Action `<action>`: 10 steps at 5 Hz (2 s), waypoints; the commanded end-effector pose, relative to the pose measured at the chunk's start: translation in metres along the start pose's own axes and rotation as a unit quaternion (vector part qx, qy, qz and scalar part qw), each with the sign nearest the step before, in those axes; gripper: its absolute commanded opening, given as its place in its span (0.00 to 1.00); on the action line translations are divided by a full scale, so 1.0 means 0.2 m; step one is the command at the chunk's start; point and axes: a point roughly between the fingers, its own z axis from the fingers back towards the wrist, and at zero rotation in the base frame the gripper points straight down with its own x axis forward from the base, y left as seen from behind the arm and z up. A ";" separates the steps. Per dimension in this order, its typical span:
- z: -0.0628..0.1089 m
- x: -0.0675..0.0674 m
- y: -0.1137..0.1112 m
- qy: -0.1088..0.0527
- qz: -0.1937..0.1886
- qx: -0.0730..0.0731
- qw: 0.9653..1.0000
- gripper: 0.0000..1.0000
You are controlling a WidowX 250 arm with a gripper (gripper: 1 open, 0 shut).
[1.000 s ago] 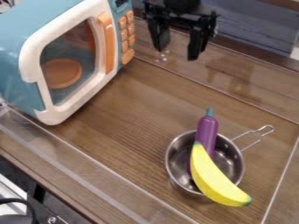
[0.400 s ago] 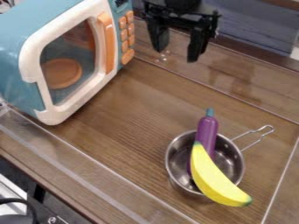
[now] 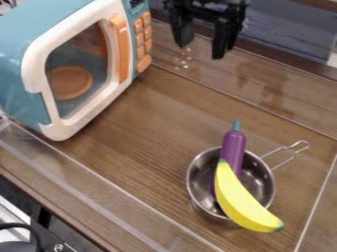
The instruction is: Put the eggplant in the silver pot
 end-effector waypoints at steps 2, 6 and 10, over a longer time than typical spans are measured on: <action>-0.09 -0.08 -0.13 0.003 -0.006 -0.010 1.000 1.00; -0.33 -0.19 -0.40 -0.030 0.016 -0.034 0.999 1.00; -0.29 -0.19 -0.43 -0.027 0.047 -0.034 0.998 1.00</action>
